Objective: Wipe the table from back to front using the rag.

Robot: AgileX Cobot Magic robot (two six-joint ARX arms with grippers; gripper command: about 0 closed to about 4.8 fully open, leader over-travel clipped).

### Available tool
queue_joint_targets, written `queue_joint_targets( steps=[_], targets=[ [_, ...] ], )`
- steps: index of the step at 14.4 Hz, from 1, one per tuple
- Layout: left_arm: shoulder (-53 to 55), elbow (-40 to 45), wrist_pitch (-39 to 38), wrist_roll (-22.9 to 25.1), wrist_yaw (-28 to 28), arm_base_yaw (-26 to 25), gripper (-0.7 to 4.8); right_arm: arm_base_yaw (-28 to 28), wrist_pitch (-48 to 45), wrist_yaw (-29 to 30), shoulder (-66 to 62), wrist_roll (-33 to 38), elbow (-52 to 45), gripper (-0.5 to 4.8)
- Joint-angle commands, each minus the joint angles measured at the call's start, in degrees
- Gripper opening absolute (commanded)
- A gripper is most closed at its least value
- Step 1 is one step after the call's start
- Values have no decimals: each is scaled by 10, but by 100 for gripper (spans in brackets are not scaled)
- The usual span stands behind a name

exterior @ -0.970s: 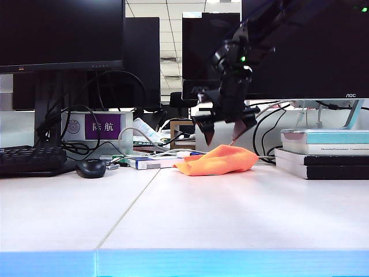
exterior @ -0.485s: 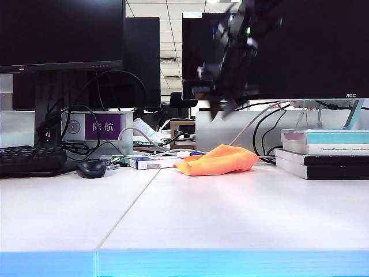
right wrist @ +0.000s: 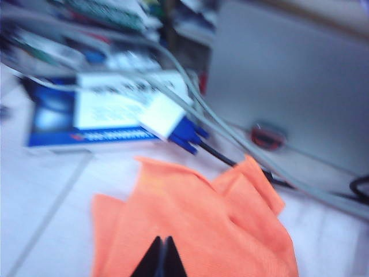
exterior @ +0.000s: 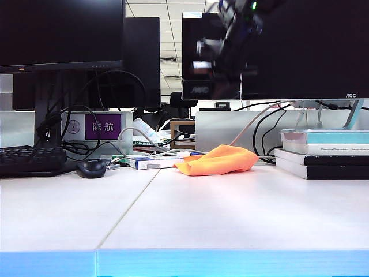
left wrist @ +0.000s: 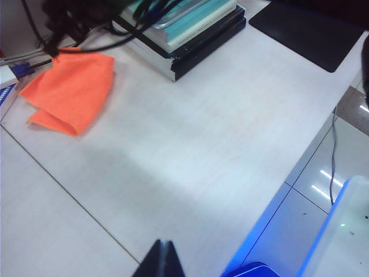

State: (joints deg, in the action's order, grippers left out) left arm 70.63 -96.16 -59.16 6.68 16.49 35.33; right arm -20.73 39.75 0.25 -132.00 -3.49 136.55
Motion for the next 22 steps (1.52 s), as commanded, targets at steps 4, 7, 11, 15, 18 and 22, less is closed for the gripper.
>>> queue_joint_targets(
  steps=[4, 7, 11, 15, 18, 22],
  targets=[
    [-2, -1, 23, 2, 3, 0, -6, -9, 22, 49, 94, 2, 2, -1],
    [-2, -1, 32, 21, 3, 0, -6, -11, 64, 49, 156, 2, 2, -1],
    [-9, -2, 49, 32, 3, 0, -6, -11, 217, 48, 344, 2, 2, -1],
    [-50, -2, 66, 23, -19, 0, -6, -12, 282, 47, 466, -2, -3, -1],
    [-98, -2, 48, 23, -38, 0, -6, -12, 284, 48, 536, 0, -99, -1],
    [-164, -2, 13, 23, -55, 0, -6, -19, 151, 62, 682, 7, -392, -1]
  ],
)
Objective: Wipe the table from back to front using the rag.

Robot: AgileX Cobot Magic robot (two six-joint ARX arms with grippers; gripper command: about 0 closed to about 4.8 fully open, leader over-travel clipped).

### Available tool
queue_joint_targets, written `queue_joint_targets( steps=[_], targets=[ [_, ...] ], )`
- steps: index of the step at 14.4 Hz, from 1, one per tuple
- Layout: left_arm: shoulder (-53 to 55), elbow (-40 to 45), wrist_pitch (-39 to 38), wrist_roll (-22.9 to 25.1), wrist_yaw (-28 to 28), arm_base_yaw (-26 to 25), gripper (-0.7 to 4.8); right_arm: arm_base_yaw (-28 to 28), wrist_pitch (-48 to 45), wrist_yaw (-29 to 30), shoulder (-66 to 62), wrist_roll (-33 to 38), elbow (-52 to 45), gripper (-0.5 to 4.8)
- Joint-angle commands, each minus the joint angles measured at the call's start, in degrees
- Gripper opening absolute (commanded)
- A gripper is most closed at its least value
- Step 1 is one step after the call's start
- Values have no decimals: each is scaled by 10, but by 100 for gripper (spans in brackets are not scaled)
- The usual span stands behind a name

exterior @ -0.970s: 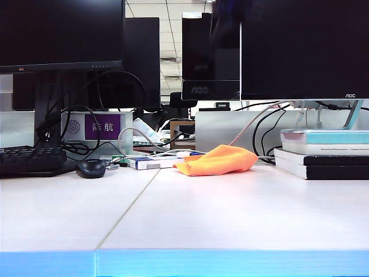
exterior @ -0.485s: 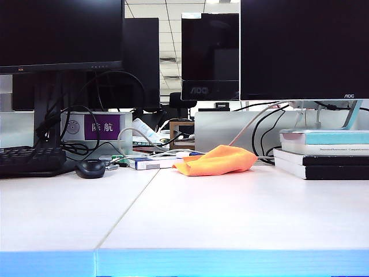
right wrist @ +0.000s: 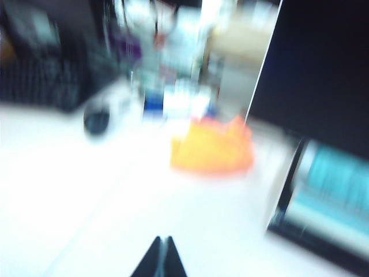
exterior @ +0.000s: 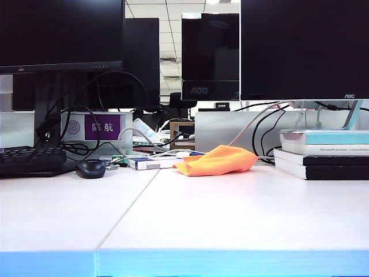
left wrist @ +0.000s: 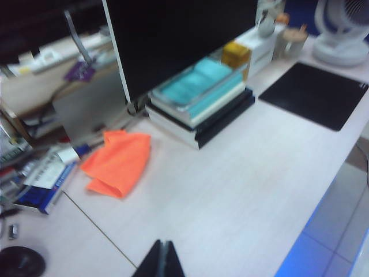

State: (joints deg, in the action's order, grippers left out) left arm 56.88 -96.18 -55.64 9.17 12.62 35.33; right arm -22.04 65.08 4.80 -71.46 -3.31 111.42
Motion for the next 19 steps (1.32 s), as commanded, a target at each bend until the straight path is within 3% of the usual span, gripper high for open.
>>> queue_joint_targets(
  steps=[1, 4, 6, 11, 15, 18, 19],
  targets=[
    [-34, -1, -32, -2, -23, 0, -6, -7, -139, 20, 108, 5, -199, -1],
    [-64, -1, -102, -2, -45, 0, -6, -7, -351, 45, 272, 5, -497, -1],
    [-94, 24, -125, -4, -49, 0, -6, -7, -482, 7, 414, 34, -741, -1],
    [-187, 166, -82, -2, -21, 0, -6, -7, -491, -53, 545, 38, -909, -1],
    [-307, 395, 125, -36, 10, 0, -6, -7, -483, -35, 621, 38, -988, -1],
    [-331, 510, 226, -68, 11, 0, -6, -6, -461, -12, 635, 38, -991, -1],
    [-330, 582, 319, -97, -2, 0, -6, -6, -455, -12, 639, 38, -991, 0]
  ],
)
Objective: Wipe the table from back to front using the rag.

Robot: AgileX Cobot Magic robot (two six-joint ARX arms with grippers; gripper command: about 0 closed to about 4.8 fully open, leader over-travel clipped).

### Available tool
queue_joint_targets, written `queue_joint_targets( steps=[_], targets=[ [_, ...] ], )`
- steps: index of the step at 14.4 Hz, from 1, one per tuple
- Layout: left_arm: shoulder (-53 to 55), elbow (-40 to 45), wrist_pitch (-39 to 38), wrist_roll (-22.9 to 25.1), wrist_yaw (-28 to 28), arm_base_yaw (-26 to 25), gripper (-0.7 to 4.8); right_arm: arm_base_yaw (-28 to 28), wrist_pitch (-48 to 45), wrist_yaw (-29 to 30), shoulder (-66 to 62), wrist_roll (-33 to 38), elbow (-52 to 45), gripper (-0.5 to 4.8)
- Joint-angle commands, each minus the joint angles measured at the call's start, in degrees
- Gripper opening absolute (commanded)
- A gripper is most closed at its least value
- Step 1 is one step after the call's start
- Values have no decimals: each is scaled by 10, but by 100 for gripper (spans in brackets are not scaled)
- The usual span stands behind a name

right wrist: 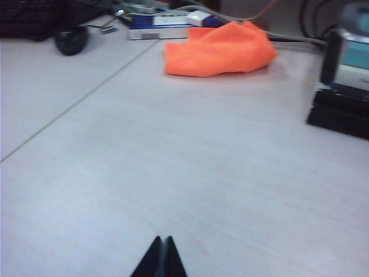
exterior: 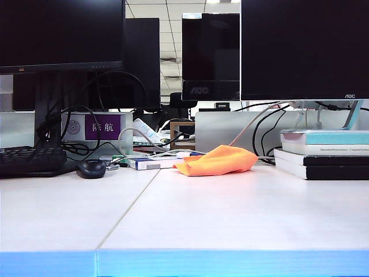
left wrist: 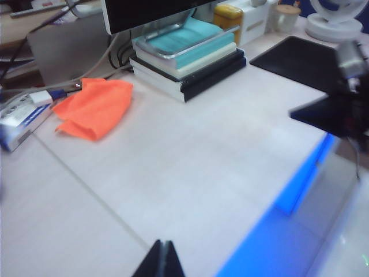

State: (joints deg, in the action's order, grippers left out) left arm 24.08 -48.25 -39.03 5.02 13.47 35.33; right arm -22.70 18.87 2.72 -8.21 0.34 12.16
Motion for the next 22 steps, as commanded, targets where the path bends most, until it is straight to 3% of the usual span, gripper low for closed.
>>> queue_joint_targets(
  steps=[1, 4, 8, 9, 10, 12, 16, 17, 18, 19, 22],
  targets=[
    [-1, 246, 352, -79, -24, 0, -6, 0, 6, 9, 7, 1, 2, -1],
    [-1, 329, 381, -81, -105, 0, -6, 0, 7, 9, 7, 1, 2, -1],
    [-46, 372, 388, -69, -150, -3, -6, 0, 7, 9, 7, 1, 2, -1],
    [-102, 394, 384, -70, -150, -34, -6, 0, 6, 9, 7, 1, 2, -1],
    [-240, 421, 329, -82, -143, -254, -6, 0, 6, 8, 7, 1, 2, -1],
    [-240, 428, 320, -86, -137, -302, -6, -1, 10, 8, 11, 1, 2, 0],
    [-240, 478, 285, -83, -146, -325, -6, -2, 19, 8, 19, 1, 2, -1],
    [-240, 478, 282, -70, -148, -325, -6, -2, 19, 9, 19, 1, 2, 0],
    [-240, 478, 282, -18, -148, -325, -6, -1, 19, 9, 19, 1, 2, 0],
    [-240, 478, 282, 5, -148, -325, -6, -1, 19, 9, 19, 1, 2, 0],
    [-240, 478, 284, 5, -148, -325, -4, -2, 19, 9, 19, 1, 2, -1]
  ],
)
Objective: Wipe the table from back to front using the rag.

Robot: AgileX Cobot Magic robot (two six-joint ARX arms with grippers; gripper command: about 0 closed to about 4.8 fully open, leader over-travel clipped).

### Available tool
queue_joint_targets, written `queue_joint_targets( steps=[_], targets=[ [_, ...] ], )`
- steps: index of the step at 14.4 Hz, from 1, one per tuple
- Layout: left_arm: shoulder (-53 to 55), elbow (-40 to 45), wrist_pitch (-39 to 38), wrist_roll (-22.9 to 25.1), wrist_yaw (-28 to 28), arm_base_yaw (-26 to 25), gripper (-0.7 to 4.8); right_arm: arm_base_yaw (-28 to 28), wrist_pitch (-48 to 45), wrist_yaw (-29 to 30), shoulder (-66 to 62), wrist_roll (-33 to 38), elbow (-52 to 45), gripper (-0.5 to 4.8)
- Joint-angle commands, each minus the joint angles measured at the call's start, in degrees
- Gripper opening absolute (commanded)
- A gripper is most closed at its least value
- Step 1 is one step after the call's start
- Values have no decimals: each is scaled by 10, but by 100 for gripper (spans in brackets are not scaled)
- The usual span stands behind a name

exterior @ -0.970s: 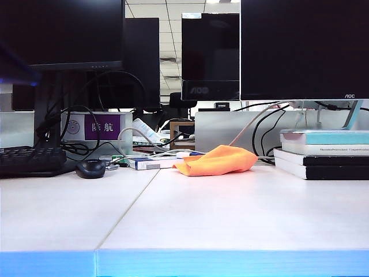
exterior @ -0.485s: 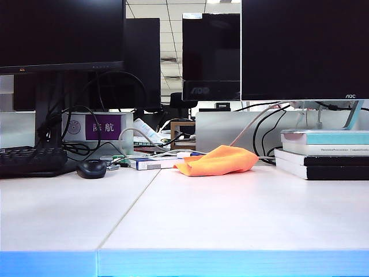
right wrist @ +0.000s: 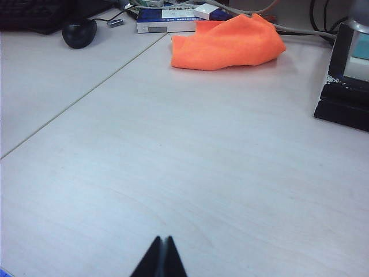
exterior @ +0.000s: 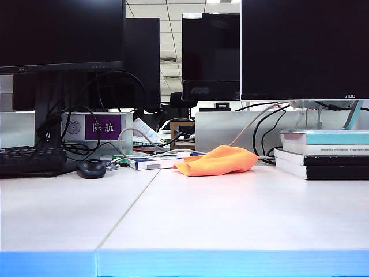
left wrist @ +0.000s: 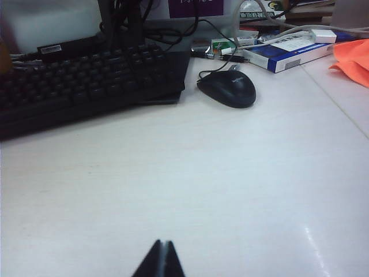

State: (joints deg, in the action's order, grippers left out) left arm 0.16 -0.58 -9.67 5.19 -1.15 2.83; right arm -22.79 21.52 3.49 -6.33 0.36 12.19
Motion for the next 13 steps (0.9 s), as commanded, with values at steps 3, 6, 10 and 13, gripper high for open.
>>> queue_joint_targets(
  steps=[3, 6, 10, 13],
  targets=[
    [-1, 1, -10, 4, -1, 0, -4, -1, -7, 1, 0, 1, 2, 0],
    [-1, 1, -10, 4, -1, 0, -4, -1, -7, 1, 0, 1, 2, -1],
    [-1, 1, -10, 3, -1, 0, -4, 28, -57, -130, 2, 0, -21, -1],
    [-1, 1, -10, 4, -1, 0, -4, 97, -155, -156, 2, 0, -75, 0]
  ],
)
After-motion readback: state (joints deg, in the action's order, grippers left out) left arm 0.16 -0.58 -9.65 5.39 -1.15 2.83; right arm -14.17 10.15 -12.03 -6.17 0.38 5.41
